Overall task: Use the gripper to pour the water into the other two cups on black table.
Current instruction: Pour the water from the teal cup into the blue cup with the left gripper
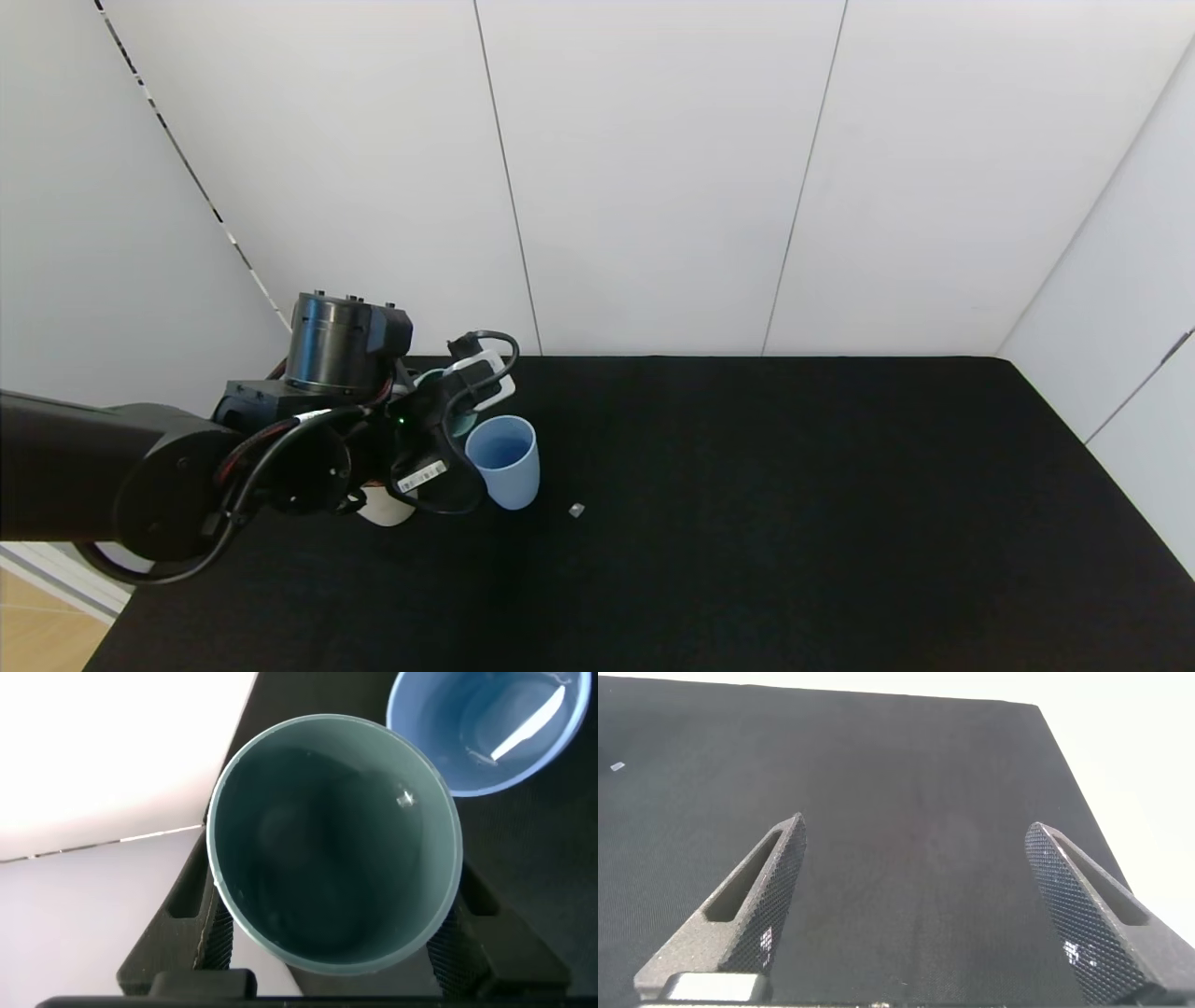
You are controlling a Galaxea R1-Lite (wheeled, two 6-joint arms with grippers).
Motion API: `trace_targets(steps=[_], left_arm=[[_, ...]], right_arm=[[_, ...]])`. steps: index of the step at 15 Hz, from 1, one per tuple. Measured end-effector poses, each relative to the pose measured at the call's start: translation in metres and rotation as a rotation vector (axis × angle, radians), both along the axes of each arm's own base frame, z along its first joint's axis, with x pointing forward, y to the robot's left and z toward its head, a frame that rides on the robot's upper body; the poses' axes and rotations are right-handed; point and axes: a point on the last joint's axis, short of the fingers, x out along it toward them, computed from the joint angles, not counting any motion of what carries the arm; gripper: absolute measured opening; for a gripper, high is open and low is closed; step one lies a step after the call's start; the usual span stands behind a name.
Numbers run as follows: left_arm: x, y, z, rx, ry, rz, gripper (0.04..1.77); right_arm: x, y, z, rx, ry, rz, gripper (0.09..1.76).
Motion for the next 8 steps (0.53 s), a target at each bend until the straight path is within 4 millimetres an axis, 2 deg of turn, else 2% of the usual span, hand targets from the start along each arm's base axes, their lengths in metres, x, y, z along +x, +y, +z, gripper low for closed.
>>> trace_targets(steps=[8], left_arm=[[0.0025, -0.01, -0.0018, 0.124, -0.003, -0.005, 1.14]], right_arm=[[0.0, 0.0, 0.0, 0.0, 0.0, 0.0, 1.71]])
